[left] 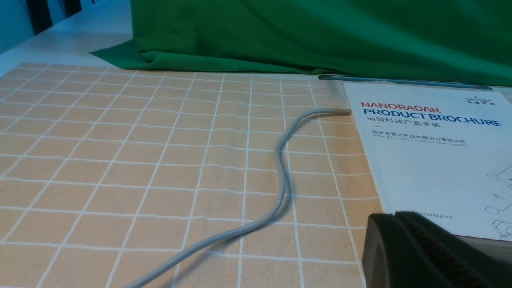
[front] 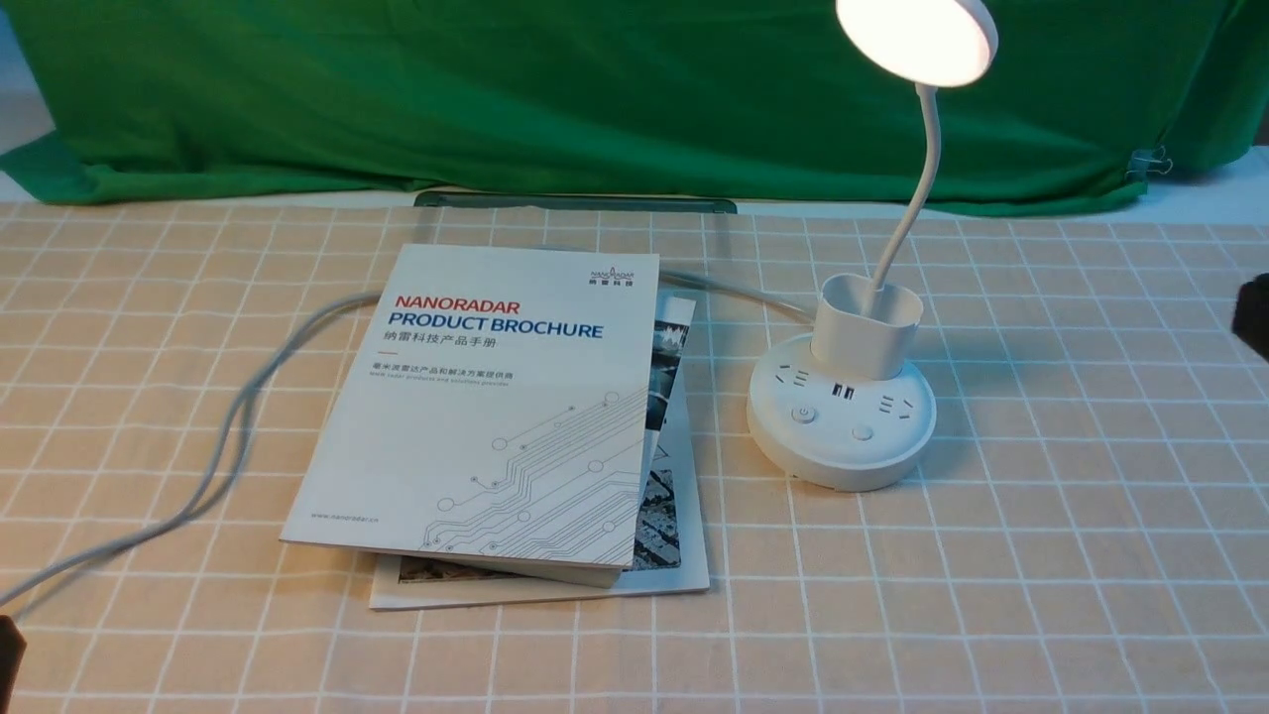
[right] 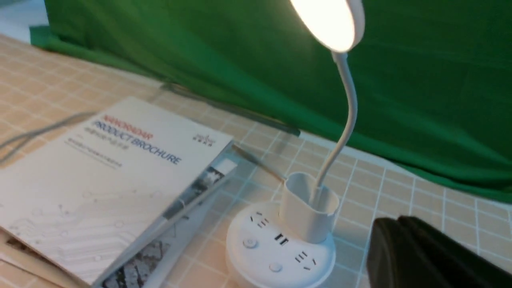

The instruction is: Turn on the table lamp on the light coffee tablecloth with your hand.

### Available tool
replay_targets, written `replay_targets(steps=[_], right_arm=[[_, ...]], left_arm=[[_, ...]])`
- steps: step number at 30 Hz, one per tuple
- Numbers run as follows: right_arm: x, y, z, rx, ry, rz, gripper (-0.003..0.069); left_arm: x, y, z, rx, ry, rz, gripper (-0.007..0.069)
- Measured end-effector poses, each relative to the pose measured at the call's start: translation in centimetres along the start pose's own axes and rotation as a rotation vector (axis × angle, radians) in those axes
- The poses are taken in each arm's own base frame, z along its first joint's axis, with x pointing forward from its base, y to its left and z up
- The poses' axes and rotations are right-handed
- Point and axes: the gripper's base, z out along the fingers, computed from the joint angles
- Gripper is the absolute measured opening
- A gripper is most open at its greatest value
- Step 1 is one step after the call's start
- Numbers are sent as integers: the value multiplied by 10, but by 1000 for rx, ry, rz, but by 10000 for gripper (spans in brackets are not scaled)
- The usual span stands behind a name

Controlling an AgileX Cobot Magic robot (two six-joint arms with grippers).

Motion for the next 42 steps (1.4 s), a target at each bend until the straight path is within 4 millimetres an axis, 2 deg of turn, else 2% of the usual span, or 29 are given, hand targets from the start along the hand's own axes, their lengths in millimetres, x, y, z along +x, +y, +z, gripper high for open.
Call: replay_targets(steps=[3, 6, 18, 21, 25, 28, 30, 31, 32, 38, 42], right_arm=[[-6, -1, -19, 5, -80, 13, 62], [-8, -1, -28, 7, -116, 13, 67], [-3, -1, -28, 10, -133, 2, 99], [7, 0, -33, 15, -165, 3, 63], [25, -3, -47, 68, -228, 6, 30], [56, -8, -57, 176, -241, 13, 29], [76, -10, -58, 242, -222, 18, 29], [78, -10, -58, 248, -219, 18, 29], [93, -12, -58, 293, -196, 25, 30], [152, -15, -54, 427, -111, 85, 30], [165, -14, -54, 439, -108, 119, 30]], left_arm=[[0, 0, 0, -1, 0, 4, 21], [0, 0, 0, -1, 0, 4, 21], [0, 0, 0, -1, 0, 4, 21], [0, 0, 0, -2, 0, 10, 21], [0, 0, 0, -2, 0, 11, 21], [0, 0, 0, -2, 0, 11, 21], [0, 0, 0, -3, 0, 12, 21], [0, 0, 0, -3, 0, 12, 21], [0, 0, 0, -3, 0, 15, 21], [0, 0, 0, -4, 0, 18, 21], [0, 0, 0, -4, 0, 18, 21]])
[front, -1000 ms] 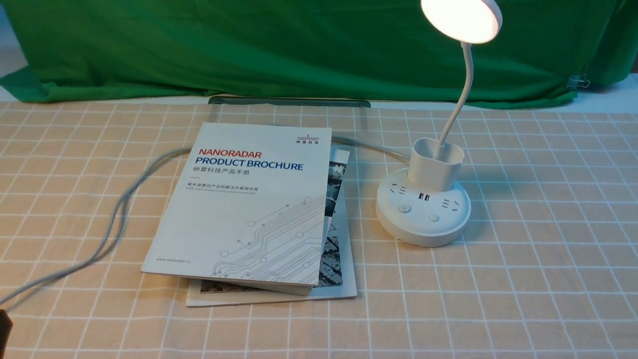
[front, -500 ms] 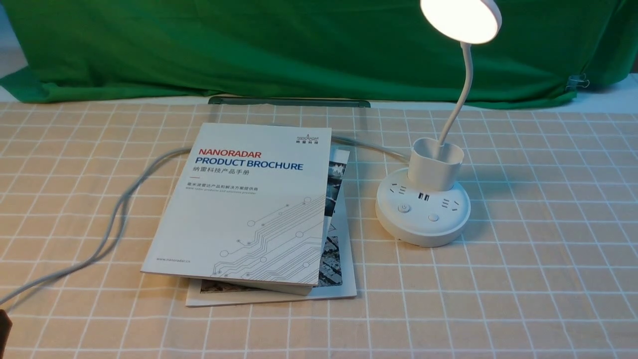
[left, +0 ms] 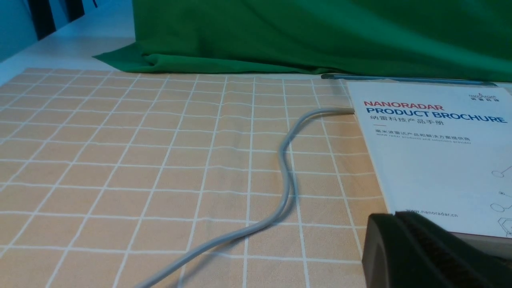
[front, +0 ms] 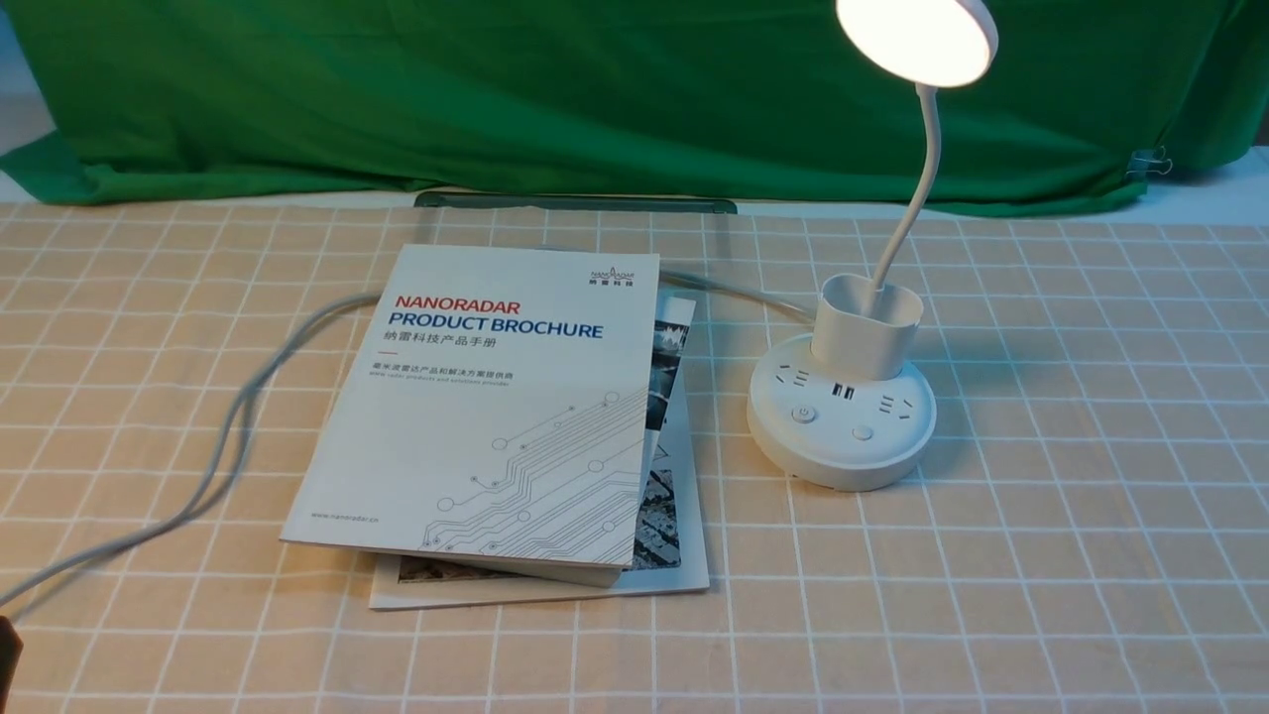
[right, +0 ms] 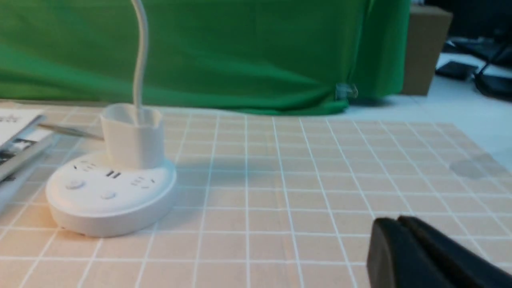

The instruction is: Turn on the table lamp on the light coffee tablecloth with your hand.

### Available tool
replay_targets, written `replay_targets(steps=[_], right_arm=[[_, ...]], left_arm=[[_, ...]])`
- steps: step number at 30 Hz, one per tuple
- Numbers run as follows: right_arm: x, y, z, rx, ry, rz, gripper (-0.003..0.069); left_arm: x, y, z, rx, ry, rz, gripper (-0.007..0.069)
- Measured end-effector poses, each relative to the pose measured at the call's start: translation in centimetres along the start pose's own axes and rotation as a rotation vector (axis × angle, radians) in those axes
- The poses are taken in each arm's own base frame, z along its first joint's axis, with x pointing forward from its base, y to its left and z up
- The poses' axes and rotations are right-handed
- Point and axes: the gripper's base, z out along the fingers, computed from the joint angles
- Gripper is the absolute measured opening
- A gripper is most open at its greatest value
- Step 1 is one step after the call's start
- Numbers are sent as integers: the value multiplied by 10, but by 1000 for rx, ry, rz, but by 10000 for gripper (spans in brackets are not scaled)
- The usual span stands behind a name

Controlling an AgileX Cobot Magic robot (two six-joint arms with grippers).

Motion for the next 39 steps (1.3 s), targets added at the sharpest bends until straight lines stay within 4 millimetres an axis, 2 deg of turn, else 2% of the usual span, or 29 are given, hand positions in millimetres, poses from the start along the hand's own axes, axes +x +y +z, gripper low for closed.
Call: replay_targets(steps=[7, 39], right_arm=[[9, 0, 0, 4, 78, 30, 29], [9, 0, 0, 5, 85, 30, 68]], left_arm=[[0, 0, 0, 0, 0, 0, 21], [0, 0, 0, 0, 0, 0, 21]])
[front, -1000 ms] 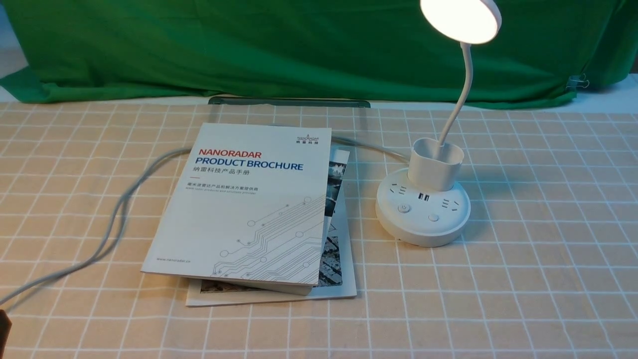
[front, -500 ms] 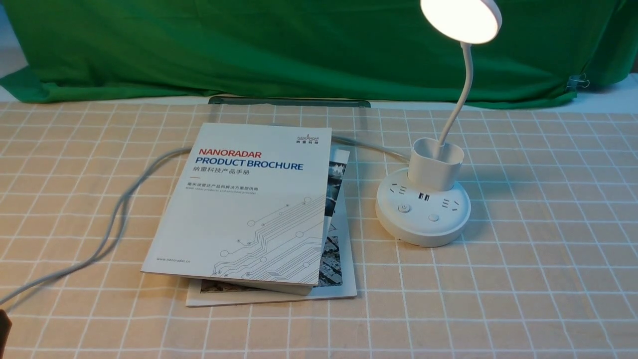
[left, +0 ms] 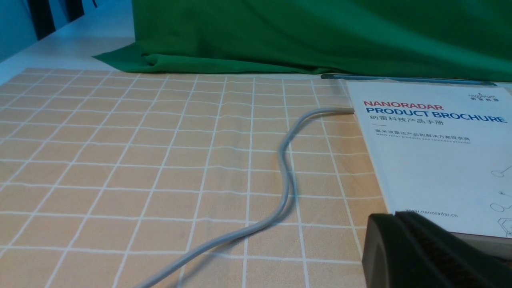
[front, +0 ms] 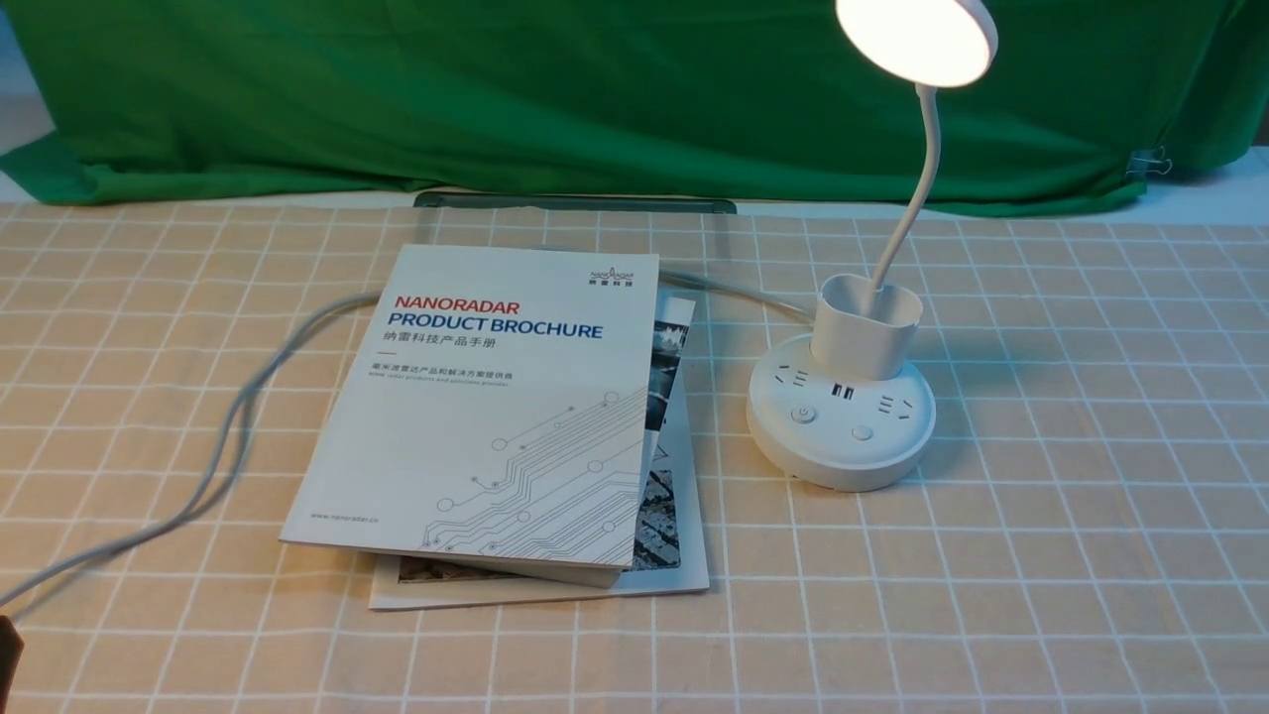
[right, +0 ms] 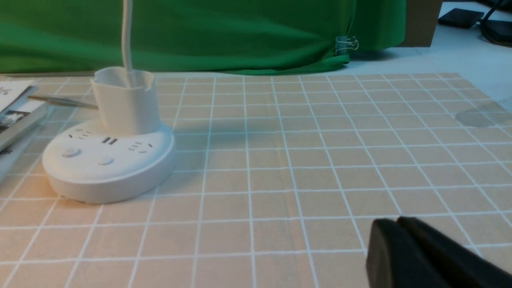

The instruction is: Turn on the table lamp on the light coffee tablecloth with your hand.

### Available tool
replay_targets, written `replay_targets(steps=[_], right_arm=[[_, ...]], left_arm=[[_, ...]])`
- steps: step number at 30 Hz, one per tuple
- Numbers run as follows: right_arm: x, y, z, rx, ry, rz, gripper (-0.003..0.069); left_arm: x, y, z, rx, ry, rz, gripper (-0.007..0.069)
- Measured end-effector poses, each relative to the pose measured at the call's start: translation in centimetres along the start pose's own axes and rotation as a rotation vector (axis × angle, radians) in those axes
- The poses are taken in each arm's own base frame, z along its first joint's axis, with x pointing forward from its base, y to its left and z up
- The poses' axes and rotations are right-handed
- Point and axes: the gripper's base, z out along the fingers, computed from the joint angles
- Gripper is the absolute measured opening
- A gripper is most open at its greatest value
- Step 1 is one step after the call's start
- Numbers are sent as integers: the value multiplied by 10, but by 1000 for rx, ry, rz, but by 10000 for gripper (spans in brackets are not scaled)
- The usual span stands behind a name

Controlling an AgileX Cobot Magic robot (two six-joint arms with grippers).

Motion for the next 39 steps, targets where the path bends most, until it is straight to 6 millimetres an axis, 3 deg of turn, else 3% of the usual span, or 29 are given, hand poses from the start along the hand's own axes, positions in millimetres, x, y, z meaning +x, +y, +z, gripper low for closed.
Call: replay_targets(steps=[39], right_arm=[[0, 0, 0, 0, 0, -1, 158]], left_arm=[[0, 0, 0, 0, 0, 1, 21]])
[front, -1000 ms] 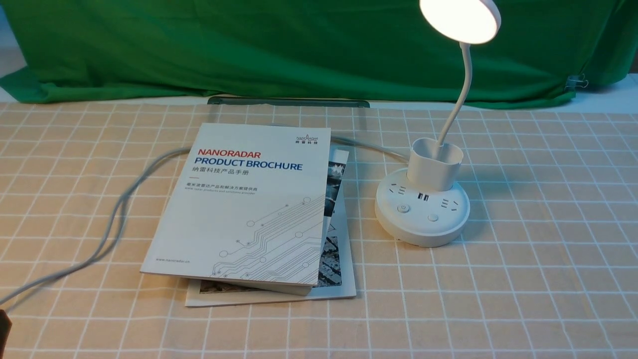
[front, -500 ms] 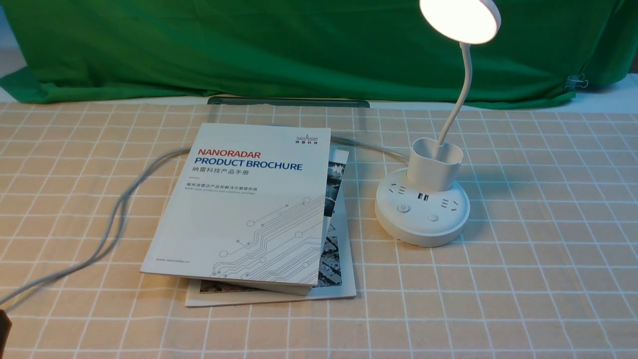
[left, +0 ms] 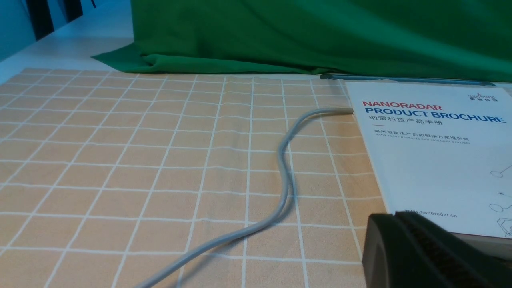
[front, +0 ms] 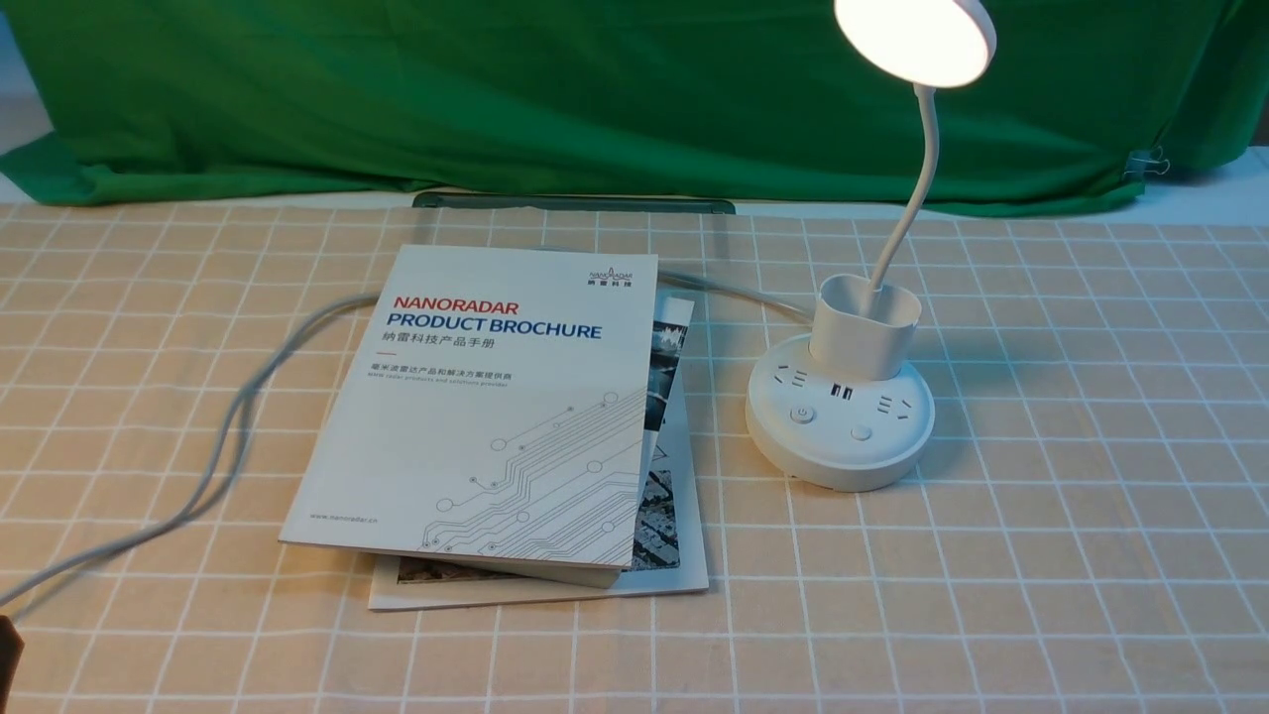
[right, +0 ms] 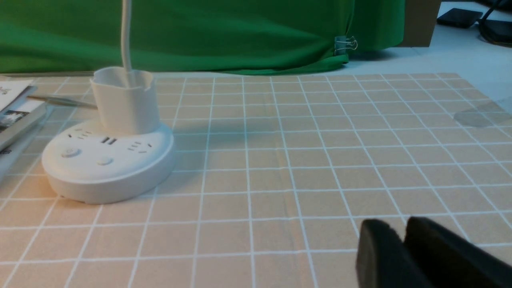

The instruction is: Turn on the table lamp on the light coffee tablecloth with your hand.

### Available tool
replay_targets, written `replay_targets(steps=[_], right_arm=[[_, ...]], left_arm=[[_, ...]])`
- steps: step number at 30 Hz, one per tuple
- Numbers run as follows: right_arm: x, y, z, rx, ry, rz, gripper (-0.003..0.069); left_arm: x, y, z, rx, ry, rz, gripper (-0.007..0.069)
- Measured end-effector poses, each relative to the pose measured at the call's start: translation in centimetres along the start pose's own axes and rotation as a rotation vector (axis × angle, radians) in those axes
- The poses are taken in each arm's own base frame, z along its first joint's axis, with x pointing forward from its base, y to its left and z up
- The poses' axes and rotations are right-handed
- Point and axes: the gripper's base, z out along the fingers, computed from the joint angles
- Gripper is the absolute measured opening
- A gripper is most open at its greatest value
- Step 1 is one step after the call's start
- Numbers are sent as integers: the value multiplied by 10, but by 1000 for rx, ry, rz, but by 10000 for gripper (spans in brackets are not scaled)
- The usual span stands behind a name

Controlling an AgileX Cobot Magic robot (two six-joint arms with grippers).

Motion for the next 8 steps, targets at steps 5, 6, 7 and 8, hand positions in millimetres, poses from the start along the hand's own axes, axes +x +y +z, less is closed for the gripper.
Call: replay_targets(steps=[5, 6, 7, 8], right_arm=[[0, 0, 0, 0, 0, 0, 167], [0, 0, 0, 0, 0, 0, 168], [0, 0, 0, 0, 0, 0, 169], [0, 0, 0, 0, 0, 0, 171]], left_arm=[[0, 0, 0, 0, 0, 0, 21], [0, 0, 0, 0, 0, 0, 21], [0, 0, 0, 0, 0, 0, 21], [0, 0, 0, 0, 0, 0, 21]])
